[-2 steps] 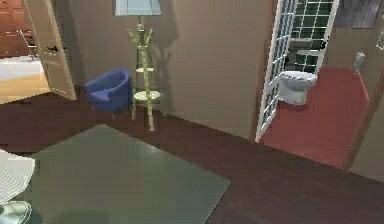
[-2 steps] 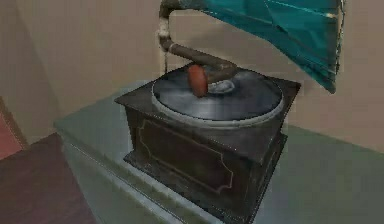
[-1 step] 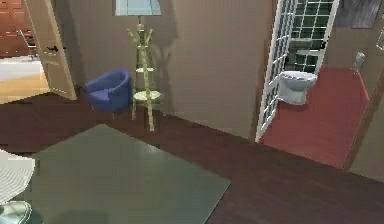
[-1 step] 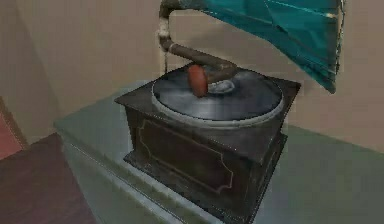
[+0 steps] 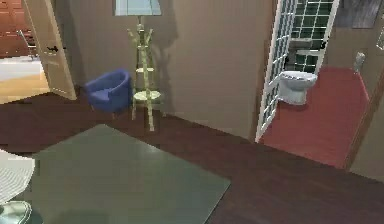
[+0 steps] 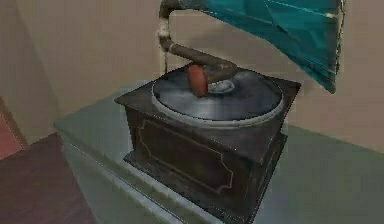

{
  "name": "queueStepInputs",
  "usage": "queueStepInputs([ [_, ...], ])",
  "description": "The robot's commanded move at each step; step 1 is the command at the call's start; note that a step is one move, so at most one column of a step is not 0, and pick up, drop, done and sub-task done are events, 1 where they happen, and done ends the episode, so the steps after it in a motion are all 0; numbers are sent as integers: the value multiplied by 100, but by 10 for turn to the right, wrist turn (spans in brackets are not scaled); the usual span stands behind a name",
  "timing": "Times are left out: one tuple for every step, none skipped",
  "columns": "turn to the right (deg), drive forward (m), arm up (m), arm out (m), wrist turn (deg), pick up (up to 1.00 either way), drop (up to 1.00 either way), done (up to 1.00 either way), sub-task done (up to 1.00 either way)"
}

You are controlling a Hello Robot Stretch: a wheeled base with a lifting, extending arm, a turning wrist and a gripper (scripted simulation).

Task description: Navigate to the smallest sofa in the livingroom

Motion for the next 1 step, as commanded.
queueStepInputs([
  [330,0,0,0,0,0,0,0,0],
])
